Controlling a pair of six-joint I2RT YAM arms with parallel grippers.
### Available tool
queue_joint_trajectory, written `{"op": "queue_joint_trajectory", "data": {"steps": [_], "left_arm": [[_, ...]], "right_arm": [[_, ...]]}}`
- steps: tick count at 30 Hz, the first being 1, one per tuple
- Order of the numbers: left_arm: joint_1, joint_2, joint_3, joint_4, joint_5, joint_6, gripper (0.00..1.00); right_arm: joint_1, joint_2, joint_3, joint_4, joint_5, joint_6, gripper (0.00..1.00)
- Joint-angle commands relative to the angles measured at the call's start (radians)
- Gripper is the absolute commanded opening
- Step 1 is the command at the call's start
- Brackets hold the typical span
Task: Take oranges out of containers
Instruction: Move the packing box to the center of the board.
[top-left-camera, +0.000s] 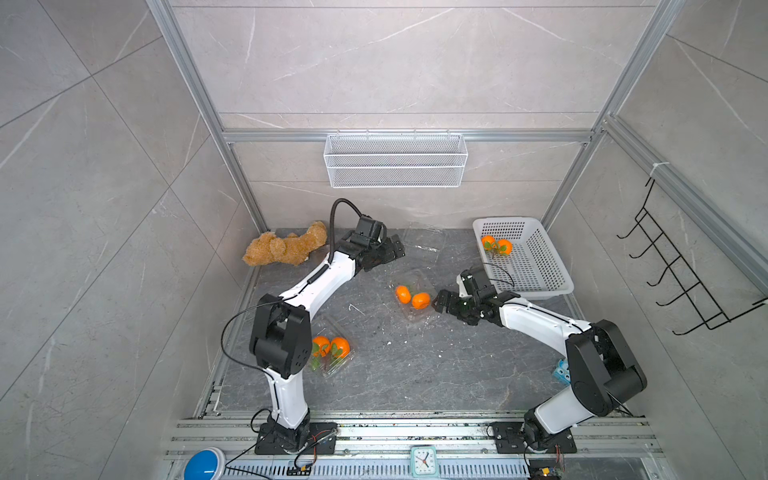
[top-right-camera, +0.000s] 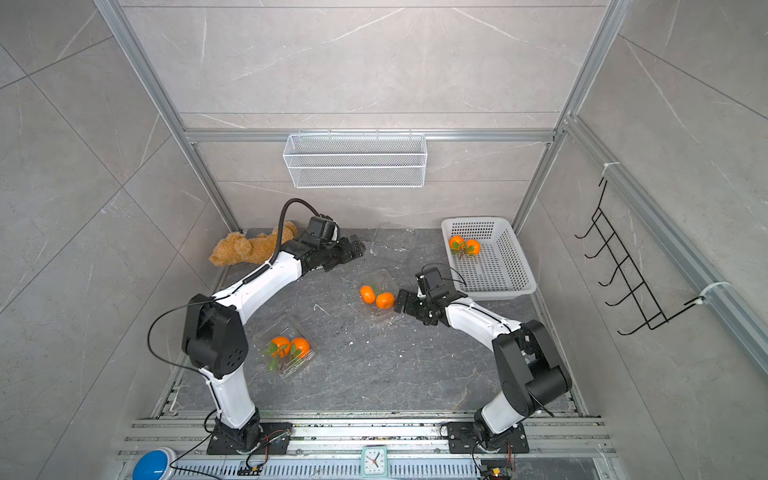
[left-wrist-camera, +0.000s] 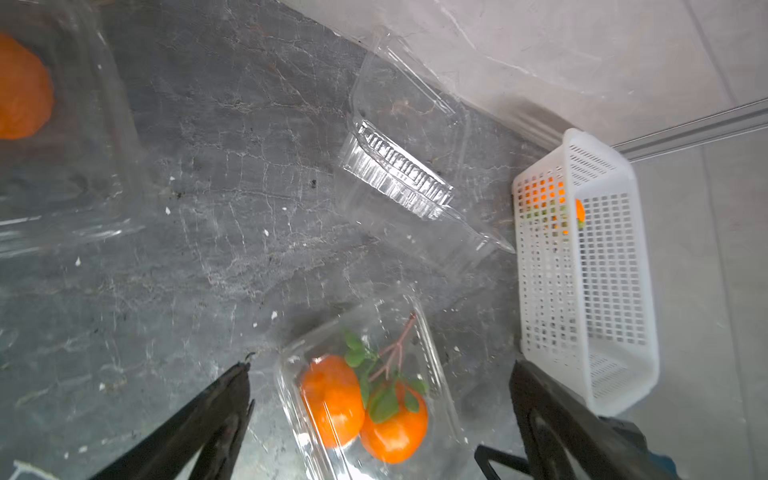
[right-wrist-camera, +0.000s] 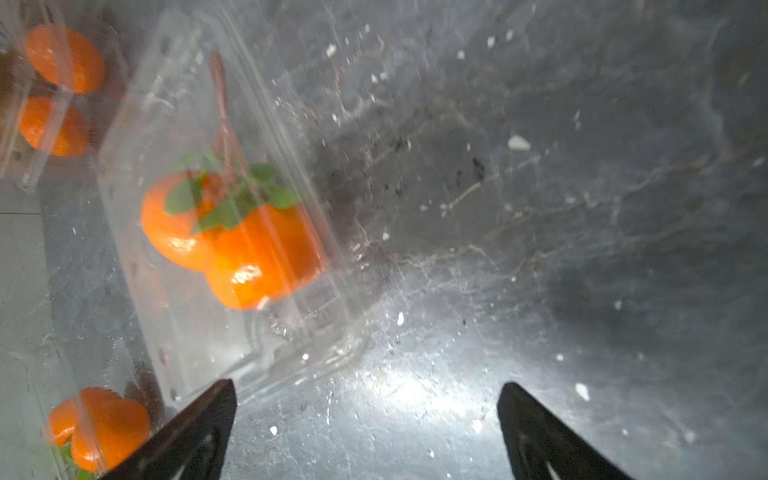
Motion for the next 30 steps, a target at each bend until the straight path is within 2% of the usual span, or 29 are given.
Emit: {"op": "queue_joint_trajectory", "data": {"steps": [1,4,8,11,16,23,30], "left_arm": [[-0.014,0.1,0.078,-0.036,0.036,0.144,0.99],[-0.04,0.16,0.139,-0.032,0.036,0.23,0.99],[-0.063,0.208,0.168,-0.029,0.058,0.245,0.99],[-0.09,0.21,0.155,-0.039,0.013,0.266,0.99],[-0.096,0.146,0.033,0.035,0.035,0.202,0.99],[-0.117,-0.012,-0.209,0.159,0.027,0.086,0.99],[-0.155,-0.157,-0.397,0.213,0.008,-0.026,0.99]], "right_arm": [[0.027,-0.002,-0.018,0.084,-0.041,0.062,1.0],[0.041,0.023,-0.024,0.117,-0.054,0.085,1.0],[0.045,0.072,-0.006,0.163,-0.069,0.096,1.0],[0.043,0.096,0.025,0.157,-0.059,0.086,1.0],[0.013,0.129,0.102,0.106,-0.061,0.041,1.0],[-0.044,0.171,0.229,-0.002,-0.059,-0.076,1.0],[-0.064,0.228,0.305,-0.033,-0.1,-0.122,1.0]]}}
